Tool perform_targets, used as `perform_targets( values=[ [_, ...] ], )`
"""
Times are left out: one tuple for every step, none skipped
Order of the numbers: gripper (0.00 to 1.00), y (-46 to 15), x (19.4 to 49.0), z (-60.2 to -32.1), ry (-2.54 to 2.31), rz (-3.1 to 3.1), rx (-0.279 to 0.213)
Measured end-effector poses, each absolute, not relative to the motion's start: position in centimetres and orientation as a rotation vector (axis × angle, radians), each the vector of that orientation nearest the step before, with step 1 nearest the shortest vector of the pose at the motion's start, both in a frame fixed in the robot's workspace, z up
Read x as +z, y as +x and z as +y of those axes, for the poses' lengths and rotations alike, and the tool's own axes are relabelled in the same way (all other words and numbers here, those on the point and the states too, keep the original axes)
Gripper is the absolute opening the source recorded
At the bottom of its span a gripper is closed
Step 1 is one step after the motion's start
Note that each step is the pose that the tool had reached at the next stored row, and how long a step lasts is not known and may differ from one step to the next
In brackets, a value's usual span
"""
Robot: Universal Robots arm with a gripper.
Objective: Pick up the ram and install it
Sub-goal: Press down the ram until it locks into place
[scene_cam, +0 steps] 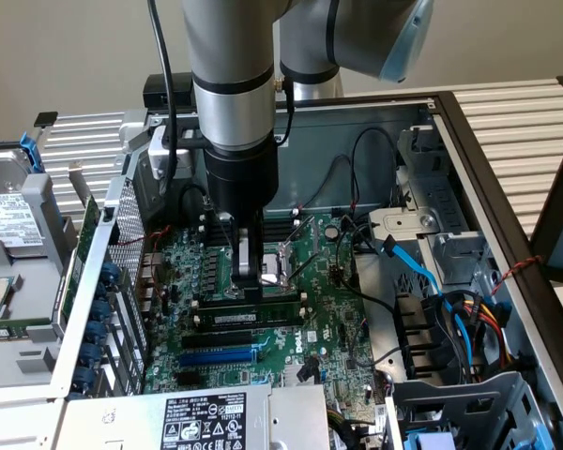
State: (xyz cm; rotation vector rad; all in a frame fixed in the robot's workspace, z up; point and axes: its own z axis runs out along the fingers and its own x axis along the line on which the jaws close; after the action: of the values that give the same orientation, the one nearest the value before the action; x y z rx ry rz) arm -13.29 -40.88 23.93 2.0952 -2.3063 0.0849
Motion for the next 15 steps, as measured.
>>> perform_targets(
  values=[
    [0.11,-13.29,23.93,-40.88,2.095,-2.306,0.085],
    [0.11,-13.29,23.93,-40.88,2.095,-2.306,0.085],
    [0.11,-13.29,23.93,-40.88,2.095,-2.306,0.085],
    [0.11,-13.29,23.93,-40.88,2.095,-2.306,0.085],
    [0.11,-13.29,23.93,-40.88,2.095,-2.306,0.085],
    [0.11,-13.29,23.93,-40.88,2.095,-2.306,0.085],
    [0.11,-13.29,23.94,-40.88,2.078,-2.322,0.085],
    [0.11,-13.29,23.93,-40.88,2.068,-2.330,0.084],
    [0.11,-13.29,23.93,-40.88,2.063,-2.334,0.084],
    [0.11,-13.29,23.93,-40.88,2.057,-2.339,0.084],
    [0.11,-13.29,23.93,-40.88,2.041,-2.353,0.084],
    [0.11,-13.29,23.93,-40.88,2.035,-2.358,0.084],
    [0.11,-13.29,23.93,-40.88,2.028,-2.364,0.084],
    [0.11,-13.29,23.93,-40.88,2.021,-2.369,0.084],
    [0.11,-13.29,23.93,-40.88,2.015,-2.374,0.084]
  ],
)
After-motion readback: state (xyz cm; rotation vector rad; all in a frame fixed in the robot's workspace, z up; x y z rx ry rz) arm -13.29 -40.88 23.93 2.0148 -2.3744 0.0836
